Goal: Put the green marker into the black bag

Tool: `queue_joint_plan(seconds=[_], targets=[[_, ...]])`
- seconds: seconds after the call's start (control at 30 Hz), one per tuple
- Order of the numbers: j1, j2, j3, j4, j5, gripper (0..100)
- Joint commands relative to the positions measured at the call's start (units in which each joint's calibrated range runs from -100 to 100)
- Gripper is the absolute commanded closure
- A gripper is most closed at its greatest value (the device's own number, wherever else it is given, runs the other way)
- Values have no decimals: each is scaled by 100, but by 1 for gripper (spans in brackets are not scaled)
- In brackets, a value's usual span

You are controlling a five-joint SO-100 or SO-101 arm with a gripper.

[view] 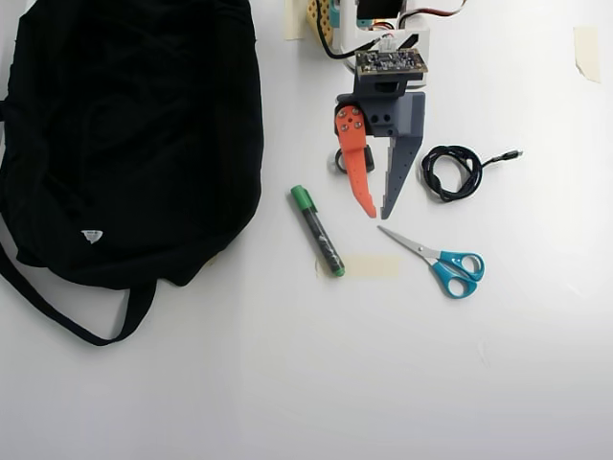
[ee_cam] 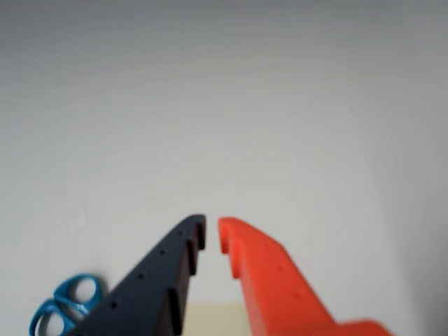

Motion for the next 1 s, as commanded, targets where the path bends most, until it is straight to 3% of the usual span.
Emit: queue_joint_plan(seconds=[0.0,0.23,0.97], targets=[[11,38,-289,-349,28,97],[26,246,-298,-866,39,97],[-34,1250,-1511,-1098,39,97]])
